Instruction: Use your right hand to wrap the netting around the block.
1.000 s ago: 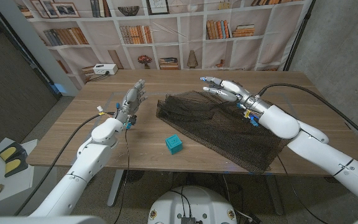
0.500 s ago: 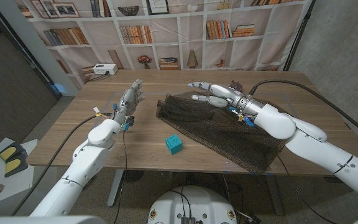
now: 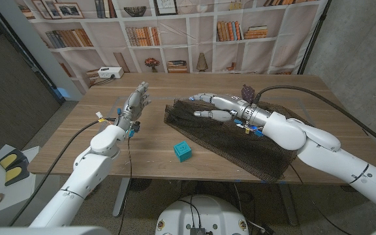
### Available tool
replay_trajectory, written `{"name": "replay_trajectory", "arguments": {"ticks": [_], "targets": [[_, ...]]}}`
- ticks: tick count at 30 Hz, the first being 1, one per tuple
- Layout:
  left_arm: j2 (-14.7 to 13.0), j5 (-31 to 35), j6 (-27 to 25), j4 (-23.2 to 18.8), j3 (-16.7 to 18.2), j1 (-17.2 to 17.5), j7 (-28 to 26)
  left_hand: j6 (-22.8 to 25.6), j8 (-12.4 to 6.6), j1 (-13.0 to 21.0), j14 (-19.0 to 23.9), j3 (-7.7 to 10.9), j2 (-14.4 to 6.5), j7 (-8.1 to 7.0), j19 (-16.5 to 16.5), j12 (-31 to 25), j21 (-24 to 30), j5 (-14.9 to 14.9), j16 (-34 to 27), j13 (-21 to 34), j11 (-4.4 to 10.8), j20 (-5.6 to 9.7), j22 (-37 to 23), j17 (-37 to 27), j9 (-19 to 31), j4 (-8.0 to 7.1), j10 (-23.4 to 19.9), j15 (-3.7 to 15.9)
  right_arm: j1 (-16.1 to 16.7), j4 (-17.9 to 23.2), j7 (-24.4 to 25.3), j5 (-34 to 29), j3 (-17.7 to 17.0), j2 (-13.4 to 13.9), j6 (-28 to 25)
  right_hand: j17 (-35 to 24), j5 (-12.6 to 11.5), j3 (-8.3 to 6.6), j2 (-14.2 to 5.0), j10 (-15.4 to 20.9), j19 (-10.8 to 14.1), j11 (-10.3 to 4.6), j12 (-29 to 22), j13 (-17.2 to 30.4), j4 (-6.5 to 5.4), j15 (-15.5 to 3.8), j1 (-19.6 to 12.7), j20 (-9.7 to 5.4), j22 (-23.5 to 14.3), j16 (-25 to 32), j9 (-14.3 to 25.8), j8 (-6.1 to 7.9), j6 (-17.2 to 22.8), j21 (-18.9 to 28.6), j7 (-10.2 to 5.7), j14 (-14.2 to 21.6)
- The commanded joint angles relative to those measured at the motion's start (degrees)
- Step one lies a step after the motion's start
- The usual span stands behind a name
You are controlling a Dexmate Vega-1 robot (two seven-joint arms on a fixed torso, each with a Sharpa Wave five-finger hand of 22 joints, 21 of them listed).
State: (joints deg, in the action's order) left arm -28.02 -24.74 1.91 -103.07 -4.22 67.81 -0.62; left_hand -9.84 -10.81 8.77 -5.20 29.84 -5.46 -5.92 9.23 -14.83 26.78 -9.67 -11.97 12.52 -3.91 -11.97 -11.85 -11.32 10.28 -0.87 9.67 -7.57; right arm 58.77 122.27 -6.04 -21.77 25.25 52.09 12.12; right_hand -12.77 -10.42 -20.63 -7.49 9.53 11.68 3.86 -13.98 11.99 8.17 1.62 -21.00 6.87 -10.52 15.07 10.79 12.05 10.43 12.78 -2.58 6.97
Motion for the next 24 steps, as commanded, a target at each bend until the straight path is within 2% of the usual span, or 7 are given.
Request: {"name": "replay_trajectory", "arguments": {"ticks": [1, 5, 9, 16, 19, 21, 24], "targets": [[-0.45, -0.20, 0.65, -1.32, 0.45, 1.48, 0.24, -1.87, -0.13, -0.41, 0.41, -0.16, -0.01, -0.12, -0.22, -0.21, 0.33, -0.41, -0.23, 0.13, 0.04, -0.22, -0.25, -0.08, 0.06, -0.07, 0.04, -0.39, -2.39, 2.03, -6.23, -4.33, 3.26, 0.57, 0.39, 0.09, -0.31, -0.35, -0.26, -0.53, 0.45, -0.74, 0.54, 0.09, 0.69, -0.25, -1.24, -0.01, -0.12, -0.09, 0.34, -0.57, -0.92, 0.38, -0.68, 0.27], [-0.48, -0.30, 0.85, -1.55, 0.64, 2.16, 0.22, -1.88, -0.12, -0.43, 0.42, -0.16, 0.00, -0.15, -0.22, -0.17, 0.32, -0.41, -0.22, 0.13, 0.02, -0.22, -0.25, -0.07, 0.06, -0.06, 0.09, -0.36, -2.31, 3.35, -8.13, -5.69, 3.34, 0.85, -1.13, -0.18, -0.31, -0.56, -0.37, -2.42, 4.50, -1.96, 1.57, 0.13, 0.54, -1.19, -1.81, 0.61, -0.29, 0.86, 0.40, -1.20, -3.45, 1.81, -1.35, 2.62], [-0.57, -0.47, 0.97, -1.49, 0.70, 2.60, 0.48, -1.83, -0.13, -0.44, 0.48, -0.16, 0.01, -0.13, -0.36, -0.19, 0.36, -0.41, -0.22, 0.12, 0.04, -0.19, -0.25, -0.07, 0.06, -0.05, -0.01, -0.36, -2.71, 4.76, -10.93, -6.99, 3.84, 1.09, -2.61, -0.20, -0.40, -0.78, -0.23, -3.34, 4.16, -2.52, 1.98, 0.15, 0.89, -1.06, -2.48, 0.29, -0.34, 0.85, 0.41, -1.52, -4.83, 1.62, -1.52, 2.69], [-0.42, -0.77, 1.64, -0.92, 0.61, 2.61, 1.09, -1.81, -0.13, -0.47, 0.56, -0.17, 0.04, -0.18, -0.36, -0.14, 0.33, -0.41, -0.22, 0.12, 0.10, -0.21, -0.25, -0.06, 0.06, -0.02, 0.01, -0.41, -3.86, 7.77, -16.23, -11.03, 5.04, 1.38, -5.40, 0.25, -1.33, -3.09, 0.29, -6.74, 3.00, -3.58, 3.00, 0.23, 2.40, -1.17, -7.41, 0.21, -0.42, -0.37, 0.45, -1.85, -9.59, 0.94, -1.82, 1.20], [-0.37, -0.87, 1.91, -0.68, 0.58, 2.48, 1.34, -1.82, -0.12, -0.50, 0.56, -0.17, 0.05, -0.23, -0.36, -0.12, 0.32, -0.42, -0.20, 0.11, 0.20, -0.21, -0.25, -0.06, 0.06, -0.01, 0.04, -0.39, -4.10, 8.59, -17.04, -13.72, 5.57, 1.12, -5.90, 0.37, -1.39, -3.34, 1.29, -7.95, 2.90, -3.92, 3.15, 0.27, 2.49, -1.70, -8.53, 0.12, -0.43, -0.67, 0.47, -1.90, -11.18, 0.84, -0.81, 0.99], [-0.38, -0.89, 1.99, -0.60, 0.58, 2.44, 1.43, -1.83, -0.11, -0.52, 0.59, -0.18, 0.06, -0.22, -0.35, -0.09, 0.30, -0.42, -0.21, 0.11, 0.26, -0.22, -0.24, -0.06, 0.06, -0.01, 0.06, -0.37, -4.28, 8.89, -17.53, -15.03, 5.84, 0.89, -5.96, 0.30, -1.26, -3.32, 2.13, -8.03, 3.00, -3.99, 2.93, 0.32, 2.35, -2.24, -9.21, -0.19, -0.44, -0.58, 0.52, -1.97, -12.76, 0.84, 0.88, 1.36], [-0.34, -1.03, 2.14, -0.45, 0.67, 2.42, 1.53, -1.86, -0.10, -0.54, 0.66, -0.19, 0.08, -0.23, -0.36, -0.08, 0.30, -0.42, -0.23, 0.11, 0.28, -0.22, -0.24, -0.07, 0.06, -0.02, 0.07, -0.41, -4.57, 9.42, -18.28, -17.65, 6.37, 0.41, -6.17, 0.18, -1.18, -3.59, 2.63, -9.14, 3.54, -3.52, 3.12, 0.39, 2.37, -3.09, -10.41, -0.97, -0.47, -0.45, 0.64, -1.27, -12.41, 1.00, 1.88, 1.71]]}}
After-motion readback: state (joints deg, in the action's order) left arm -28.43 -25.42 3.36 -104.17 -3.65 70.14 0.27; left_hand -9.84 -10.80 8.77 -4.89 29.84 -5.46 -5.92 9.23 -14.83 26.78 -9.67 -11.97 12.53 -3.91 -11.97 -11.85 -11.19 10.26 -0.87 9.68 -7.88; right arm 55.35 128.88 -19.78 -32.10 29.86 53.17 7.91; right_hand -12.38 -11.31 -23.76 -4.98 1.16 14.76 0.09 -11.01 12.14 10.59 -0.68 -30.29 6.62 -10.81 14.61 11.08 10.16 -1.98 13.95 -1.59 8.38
